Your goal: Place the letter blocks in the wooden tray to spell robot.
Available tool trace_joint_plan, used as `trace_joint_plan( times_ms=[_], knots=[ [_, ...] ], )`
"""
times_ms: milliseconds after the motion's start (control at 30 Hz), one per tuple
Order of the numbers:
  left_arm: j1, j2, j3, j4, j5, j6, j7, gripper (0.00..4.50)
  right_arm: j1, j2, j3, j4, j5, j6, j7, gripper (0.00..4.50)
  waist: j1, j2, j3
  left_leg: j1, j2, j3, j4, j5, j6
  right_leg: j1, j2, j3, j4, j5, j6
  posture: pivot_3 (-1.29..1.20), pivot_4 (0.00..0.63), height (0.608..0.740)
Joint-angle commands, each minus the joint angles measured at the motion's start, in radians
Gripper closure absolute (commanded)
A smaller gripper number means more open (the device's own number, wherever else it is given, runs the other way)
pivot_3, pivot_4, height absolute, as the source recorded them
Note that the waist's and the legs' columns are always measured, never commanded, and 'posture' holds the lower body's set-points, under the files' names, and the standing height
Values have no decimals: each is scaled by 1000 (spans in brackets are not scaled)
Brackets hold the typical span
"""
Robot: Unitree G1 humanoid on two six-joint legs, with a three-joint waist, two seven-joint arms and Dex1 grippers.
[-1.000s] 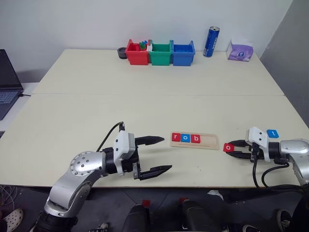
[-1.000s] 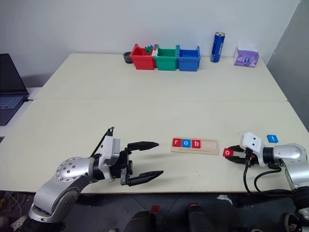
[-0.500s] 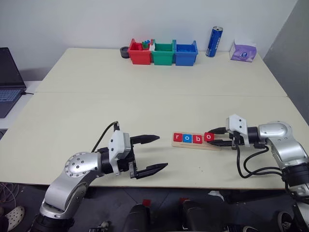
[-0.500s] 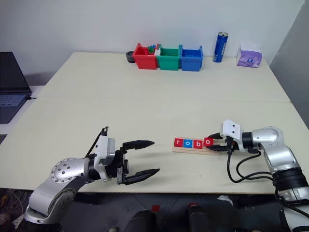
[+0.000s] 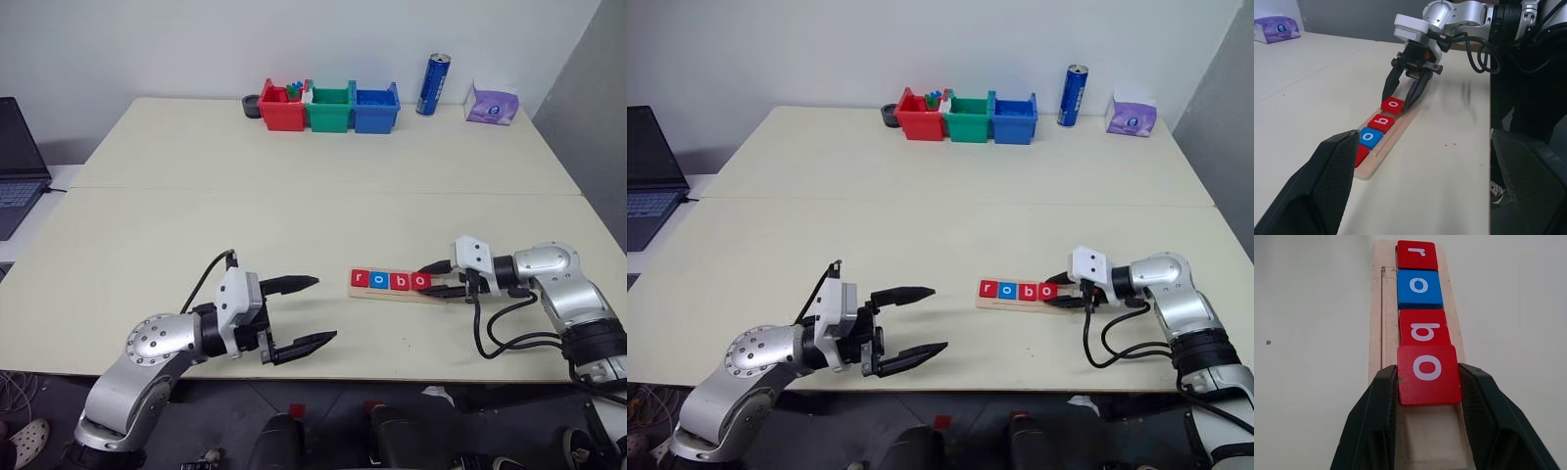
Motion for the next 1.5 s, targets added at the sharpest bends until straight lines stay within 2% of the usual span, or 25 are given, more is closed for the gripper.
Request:
trace_joint_plan(
  times_ms=[33,400,633,700,1033,1133,1500],
  knots=[
    [2,8,14,-46,-8,-8,4,0,-25,0,-3,5,-2,-25,16,3044,0,0,0,0,0,0,0,0,0,0,0,0,0,0,0,0,150,740],
    [-1,8,13,-50,-7,-4,11,0,-36,10,3,33,-17,-43,14,3044,0,0,0,0,0,0,0,0,0,0,0,0,0,0,-1,0,150,740],
    [0,11,14,-51,-9,-2,9,0,-49,12,4,60,-23,-57,11,580,0,0,0,0,0,0,0,0,0,0,0,0,0,1,-1,0,150,740],
    [0,12,14,-51,-9,-2,9,0,-48,6,-2,59,-19,-55,14,20,0,0,0,0,0,0,0,0,0,0,0,0,0,1,-1,0,150,740],
    [2,14,14,-46,-10,-8,3,0,-41,-54,-55,18,23,5,25,20,0,0,0,0,0,0,0,0,0,0,0,0,0,1,-1,0,150,740],
    [-2,12,11,-45,-9,-8,2,0,-18,-63,-62,8,30,5,27,621,0,0,0,0,0,0,0,0,0,0,0,0,0,1,-1,0,150,740],
    [-6,16,12,-47,-12,-2,0,0,14,-45,-53,28,-2,-40,-6,4462,0,0,0,0,0,0,0,0,0,0,0,0,0,1,-1,0,150,740]
  ],
)
